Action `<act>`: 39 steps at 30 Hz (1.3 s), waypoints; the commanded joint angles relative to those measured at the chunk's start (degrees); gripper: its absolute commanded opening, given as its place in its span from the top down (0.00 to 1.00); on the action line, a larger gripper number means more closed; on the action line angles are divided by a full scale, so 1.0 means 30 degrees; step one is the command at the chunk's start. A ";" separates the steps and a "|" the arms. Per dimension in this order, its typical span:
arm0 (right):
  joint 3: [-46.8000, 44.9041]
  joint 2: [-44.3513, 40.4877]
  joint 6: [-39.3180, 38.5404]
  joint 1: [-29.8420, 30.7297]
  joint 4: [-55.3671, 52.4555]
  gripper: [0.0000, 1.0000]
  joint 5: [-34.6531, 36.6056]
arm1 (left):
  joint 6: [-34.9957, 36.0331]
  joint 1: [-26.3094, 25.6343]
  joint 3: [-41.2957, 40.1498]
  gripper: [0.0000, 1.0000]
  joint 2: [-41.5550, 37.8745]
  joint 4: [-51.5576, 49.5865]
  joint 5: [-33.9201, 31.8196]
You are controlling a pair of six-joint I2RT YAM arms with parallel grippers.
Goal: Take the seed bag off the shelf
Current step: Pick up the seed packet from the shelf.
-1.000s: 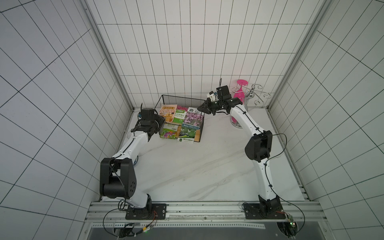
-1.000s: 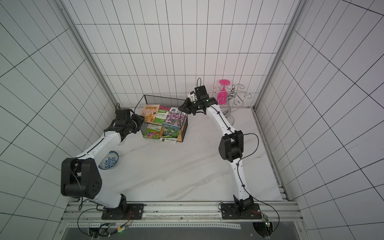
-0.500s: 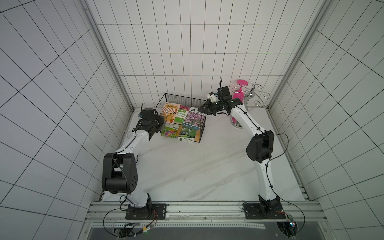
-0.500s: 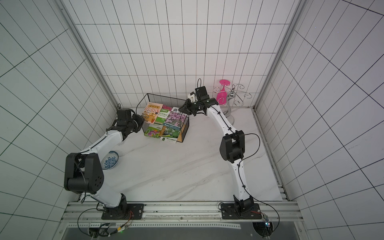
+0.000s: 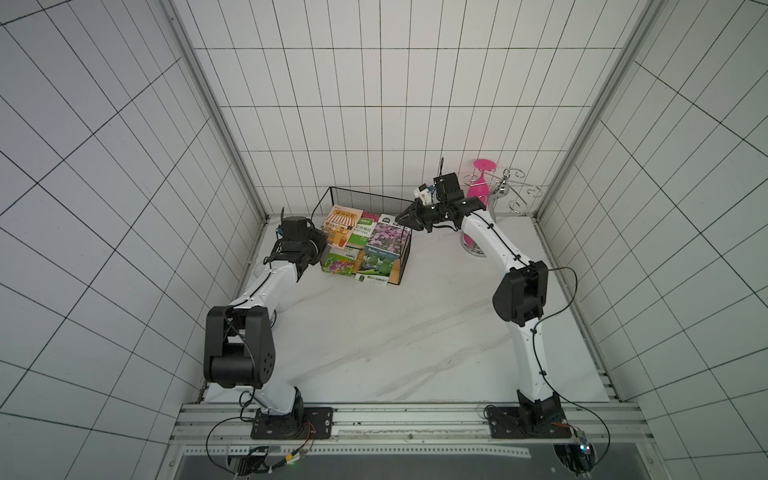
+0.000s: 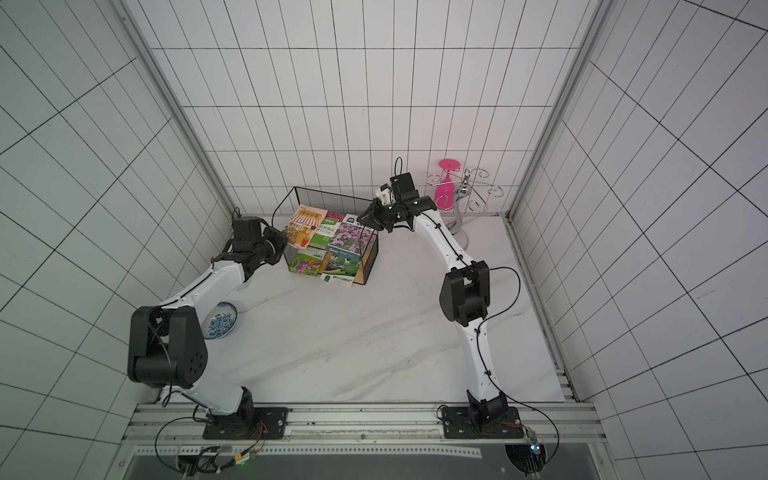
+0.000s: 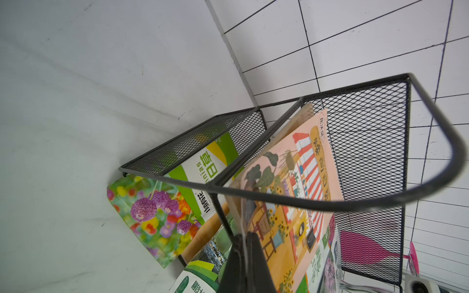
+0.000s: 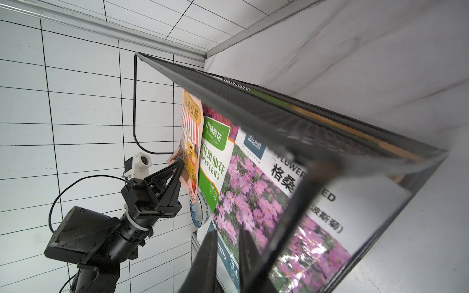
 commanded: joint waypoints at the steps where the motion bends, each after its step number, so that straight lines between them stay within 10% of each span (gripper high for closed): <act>1: -0.0793 -0.0452 -0.0471 -0.0308 -0.1230 0.78 0.0227 | 0.0558 0.0191 -0.0226 1.00 -0.0586 -0.0474 0.0007; 14: -0.1583 -0.1501 -0.1025 -0.0935 -0.1189 0.49 0.0227 | 0.1388 0.0144 -0.0659 1.00 -0.2814 -0.1179 0.0458; 18: -0.2014 -0.2059 -0.1062 -0.1034 -0.1003 0.30 0.0401 | 0.1439 0.0139 -0.1075 1.00 -0.3312 -0.1052 0.0720; 20: -0.2132 -0.2266 -0.1060 -0.1038 -0.0886 0.00 0.0432 | 0.1492 0.0137 -0.1201 1.00 -0.3506 -0.0992 0.0854; 39: -0.4035 -0.4465 -0.1545 -0.1126 -0.0501 0.01 0.0301 | 0.2226 0.0089 -0.2142 1.00 -0.7144 -0.2581 0.2034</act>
